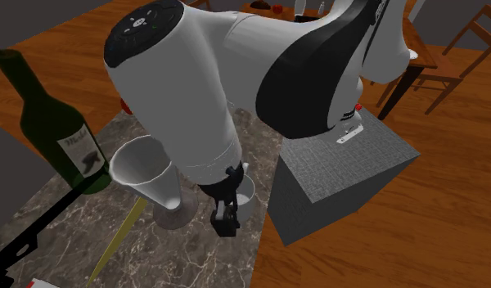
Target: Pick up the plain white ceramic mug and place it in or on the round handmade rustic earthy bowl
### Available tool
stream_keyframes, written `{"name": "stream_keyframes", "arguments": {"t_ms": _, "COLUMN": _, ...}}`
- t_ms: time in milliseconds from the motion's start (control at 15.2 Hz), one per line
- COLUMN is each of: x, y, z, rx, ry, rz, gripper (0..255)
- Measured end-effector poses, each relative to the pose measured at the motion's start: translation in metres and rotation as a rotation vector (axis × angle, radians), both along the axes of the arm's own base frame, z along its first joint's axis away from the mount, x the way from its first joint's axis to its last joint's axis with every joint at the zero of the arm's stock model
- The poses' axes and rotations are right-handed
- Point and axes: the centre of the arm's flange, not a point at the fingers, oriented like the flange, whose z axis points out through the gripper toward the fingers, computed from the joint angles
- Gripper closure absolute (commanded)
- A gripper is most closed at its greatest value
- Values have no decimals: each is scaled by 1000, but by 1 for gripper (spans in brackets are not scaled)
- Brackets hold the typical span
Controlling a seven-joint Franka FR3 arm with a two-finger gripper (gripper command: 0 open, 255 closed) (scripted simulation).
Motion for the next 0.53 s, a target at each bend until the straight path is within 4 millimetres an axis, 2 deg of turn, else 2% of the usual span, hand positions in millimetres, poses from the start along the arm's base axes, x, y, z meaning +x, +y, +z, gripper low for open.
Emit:
{"name": "stream_keyframes", "arguments": {"t_ms": 396, "x": -3, "y": 2, "z": -30, "rx": 1, "ry": 1, "rz": -3, "gripper": 0}}
{"name": "stream_keyframes", "arguments": {"t_ms": 528, "x": -4, "y": 3, "z": -33, "rx": 1, "ry": 1, "rz": -3, "gripper": 0}}
